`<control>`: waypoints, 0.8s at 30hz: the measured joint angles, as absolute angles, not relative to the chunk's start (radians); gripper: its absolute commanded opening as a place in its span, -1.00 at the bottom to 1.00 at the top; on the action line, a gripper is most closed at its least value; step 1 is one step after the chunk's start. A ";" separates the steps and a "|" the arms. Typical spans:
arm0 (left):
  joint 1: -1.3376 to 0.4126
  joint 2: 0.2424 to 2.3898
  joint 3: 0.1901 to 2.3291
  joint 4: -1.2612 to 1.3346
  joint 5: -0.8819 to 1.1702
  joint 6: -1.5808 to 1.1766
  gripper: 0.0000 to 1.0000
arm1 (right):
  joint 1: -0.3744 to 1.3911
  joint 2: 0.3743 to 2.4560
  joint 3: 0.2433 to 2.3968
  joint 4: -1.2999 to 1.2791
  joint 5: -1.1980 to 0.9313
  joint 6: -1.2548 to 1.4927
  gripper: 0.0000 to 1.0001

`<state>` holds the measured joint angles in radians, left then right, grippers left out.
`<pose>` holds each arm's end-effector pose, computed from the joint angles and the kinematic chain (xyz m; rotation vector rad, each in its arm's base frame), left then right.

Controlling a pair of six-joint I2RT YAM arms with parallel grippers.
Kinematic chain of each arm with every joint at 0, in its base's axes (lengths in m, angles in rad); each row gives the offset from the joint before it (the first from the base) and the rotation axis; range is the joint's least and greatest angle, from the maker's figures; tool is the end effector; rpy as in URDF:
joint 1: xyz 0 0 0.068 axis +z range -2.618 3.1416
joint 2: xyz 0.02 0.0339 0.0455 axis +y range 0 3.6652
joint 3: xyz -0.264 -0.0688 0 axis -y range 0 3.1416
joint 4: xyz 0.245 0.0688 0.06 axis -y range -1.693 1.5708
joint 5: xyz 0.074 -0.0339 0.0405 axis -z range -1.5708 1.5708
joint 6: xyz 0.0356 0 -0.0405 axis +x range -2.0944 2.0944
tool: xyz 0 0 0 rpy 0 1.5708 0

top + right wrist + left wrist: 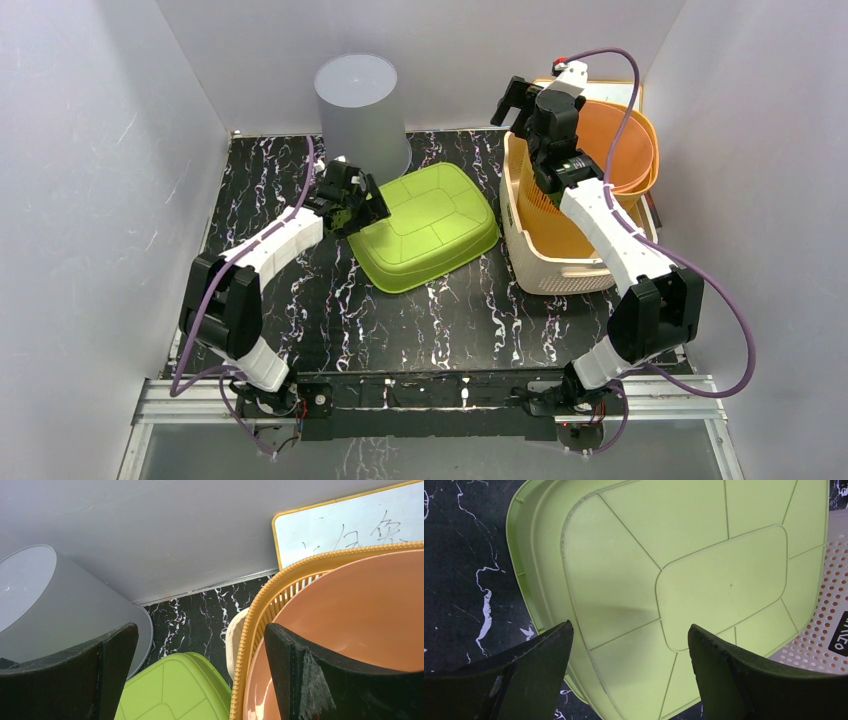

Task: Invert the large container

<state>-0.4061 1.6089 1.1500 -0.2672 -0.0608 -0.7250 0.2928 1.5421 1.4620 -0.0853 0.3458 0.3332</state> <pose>0.3299 -0.1395 0.2498 -0.4047 2.3145 -0.5055 0.3553 0.0945 0.3999 0.2875 1.7050 0.1618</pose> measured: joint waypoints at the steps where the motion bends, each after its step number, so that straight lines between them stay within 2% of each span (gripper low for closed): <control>1: -0.410 1.609 1.150 -0.264 -0.067 -0.731 0.67 | 0.293 1.543 1.462 -0.084 0.346 0.334 0.96; 7: -0.421 1.645 1.186 -0.323 -0.136 -0.751 0.79 | 0.293 1.551 1.462 -0.076 0.348 0.330 0.96; 18: -0.418 1.656 1.169 -0.432 -0.324 -0.762 0.87 | 0.292 1.551 1.444 -0.051 0.369 0.308 0.96; 24: -0.333 1.621 1.137 -0.427 -0.384 -0.740 0.88 | 0.292 1.551 1.442 -0.048 0.369 0.307 0.96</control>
<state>-0.3328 1.6215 1.1366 -0.4274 -0.3836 -0.7399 0.2924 1.5513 1.4418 -0.0483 0.3691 0.3073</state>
